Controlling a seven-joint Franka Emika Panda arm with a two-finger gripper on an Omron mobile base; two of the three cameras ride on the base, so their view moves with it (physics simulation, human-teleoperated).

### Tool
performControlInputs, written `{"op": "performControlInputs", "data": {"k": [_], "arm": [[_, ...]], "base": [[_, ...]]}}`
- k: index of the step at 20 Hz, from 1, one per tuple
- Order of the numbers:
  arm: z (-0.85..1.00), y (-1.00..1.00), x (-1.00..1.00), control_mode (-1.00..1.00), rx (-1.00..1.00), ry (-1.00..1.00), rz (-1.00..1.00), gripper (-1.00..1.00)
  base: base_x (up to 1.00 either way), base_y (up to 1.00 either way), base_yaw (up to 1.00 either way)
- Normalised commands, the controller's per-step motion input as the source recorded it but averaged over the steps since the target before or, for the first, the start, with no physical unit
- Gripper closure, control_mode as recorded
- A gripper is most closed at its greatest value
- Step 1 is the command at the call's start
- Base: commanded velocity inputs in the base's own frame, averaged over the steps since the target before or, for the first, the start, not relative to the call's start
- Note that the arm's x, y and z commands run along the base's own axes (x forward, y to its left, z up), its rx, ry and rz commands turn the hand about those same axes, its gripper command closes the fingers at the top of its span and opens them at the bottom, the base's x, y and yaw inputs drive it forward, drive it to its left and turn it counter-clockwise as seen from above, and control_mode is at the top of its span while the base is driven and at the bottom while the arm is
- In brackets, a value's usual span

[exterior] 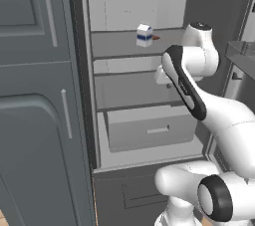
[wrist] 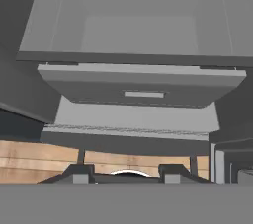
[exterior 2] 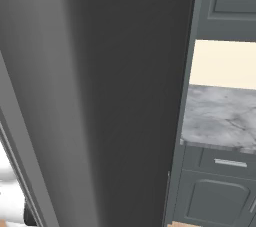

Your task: Take out the milk from the fridge and place it on the tray on the counter. Then take the sugar cube near the tray and place it in the tray.

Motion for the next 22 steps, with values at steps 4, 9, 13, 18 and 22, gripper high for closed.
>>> {"op": "performControlInputs", "data": {"k": [4,9,13,18,22], "arm": [[0.03,0.00,-0.37,-1.00,0.00,-0.13,0.00,-1.00],[0.32,0.00,-0.54,-1.00,0.00,-0.34,0.00,-1.00],[0.69,0.00,-0.41,-1.00,0.00,-0.30,0.00,-1.00],[0.92,0.00,-0.11,-1.00,0.00,-0.17,0.00,-1.00],[0.85,0.00,0.00,-1.00,0.00,-0.07,0.00,-1.00]], "base": [[0.00,0.00,0.00],[0.00,0.00,0.00],[0.00,0.00,0.00],[0.00,0.00,0.00],[0.00,0.00,0.00]]}}
